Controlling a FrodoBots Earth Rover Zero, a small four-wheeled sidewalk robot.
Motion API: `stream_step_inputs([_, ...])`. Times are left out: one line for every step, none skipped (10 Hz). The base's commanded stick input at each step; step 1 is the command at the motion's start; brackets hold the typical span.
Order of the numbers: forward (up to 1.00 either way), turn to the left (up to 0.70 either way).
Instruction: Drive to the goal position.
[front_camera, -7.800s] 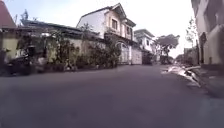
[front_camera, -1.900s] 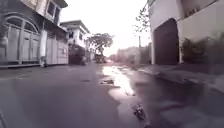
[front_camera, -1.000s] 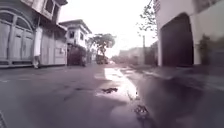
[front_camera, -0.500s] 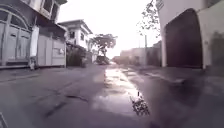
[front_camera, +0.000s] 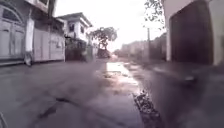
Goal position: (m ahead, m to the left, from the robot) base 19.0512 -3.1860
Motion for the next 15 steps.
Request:
stream_step_inputs([1.0,0.0])
stream_step_inputs([1.0,0.0])
stream_step_inputs([1.0,0.0])
stream_step_inputs([1.0,0.0])
stream_step_inputs([1.0,0.0])
stream_step_inputs([1.0,0.0])
stream_step_inputs([1.0,0.0])
stream_step_inputs([1.0,0.0])
stream_step_inputs([1.0,0.0])
stream_step_inputs([1.0,0.0])
stream_step_inputs([1.0,-0.01])
stream_step_inputs([1.0,-0.03])
stream_step_inputs([1.0,-0.06])
stream_step_inputs([1.0,-0.08])
stream_step_inputs([1.0,-0.11])
